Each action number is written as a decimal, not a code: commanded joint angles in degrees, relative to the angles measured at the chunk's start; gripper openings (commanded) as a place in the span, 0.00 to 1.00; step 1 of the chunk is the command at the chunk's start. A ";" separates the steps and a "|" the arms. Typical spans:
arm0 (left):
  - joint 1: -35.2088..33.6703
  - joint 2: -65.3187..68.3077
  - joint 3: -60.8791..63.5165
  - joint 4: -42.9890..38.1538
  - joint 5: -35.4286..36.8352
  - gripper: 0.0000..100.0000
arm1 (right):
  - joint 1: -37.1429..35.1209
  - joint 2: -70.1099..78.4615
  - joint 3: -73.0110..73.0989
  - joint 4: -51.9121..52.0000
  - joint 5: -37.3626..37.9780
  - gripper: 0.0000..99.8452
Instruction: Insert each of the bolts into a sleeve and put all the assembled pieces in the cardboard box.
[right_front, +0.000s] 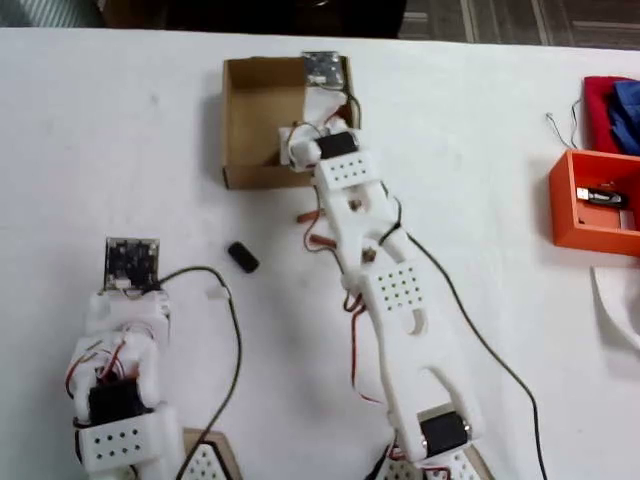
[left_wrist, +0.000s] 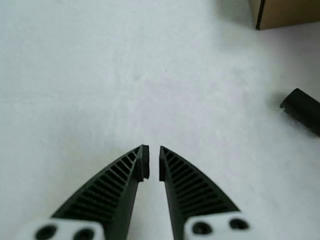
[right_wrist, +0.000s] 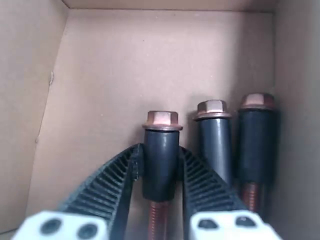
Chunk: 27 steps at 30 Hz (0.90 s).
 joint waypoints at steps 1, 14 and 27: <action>0.44 0.44 1.45 0.35 0.26 0.06 | 0.13 -0.57 -1.93 -0.92 -0.62 0.05; 0.44 0.44 1.45 0.35 0.26 0.06 | 0.40 -0.48 -1.93 -0.66 -0.62 0.14; 0.44 0.44 1.45 0.35 0.26 0.06 | 1.19 -0.75 -14.07 3.56 -0.62 0.12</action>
